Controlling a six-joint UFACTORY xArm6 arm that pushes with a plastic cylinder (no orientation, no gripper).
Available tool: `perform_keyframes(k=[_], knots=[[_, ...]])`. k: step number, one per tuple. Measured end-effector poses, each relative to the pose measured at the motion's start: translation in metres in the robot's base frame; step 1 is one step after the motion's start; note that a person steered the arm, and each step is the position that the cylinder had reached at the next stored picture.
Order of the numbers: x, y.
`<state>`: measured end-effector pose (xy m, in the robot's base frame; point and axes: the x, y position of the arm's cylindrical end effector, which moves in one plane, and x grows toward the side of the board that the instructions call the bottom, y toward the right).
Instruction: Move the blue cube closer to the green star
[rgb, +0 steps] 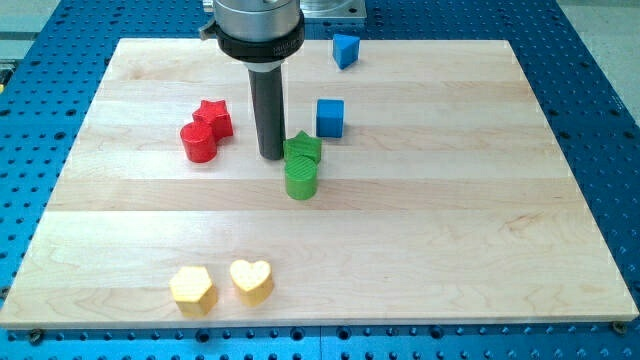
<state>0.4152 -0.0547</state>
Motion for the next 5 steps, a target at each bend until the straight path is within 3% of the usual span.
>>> perform_keyframes(k=[4, 5], knots=[[-0.057, 0.002], [-0.071, 0.025]])
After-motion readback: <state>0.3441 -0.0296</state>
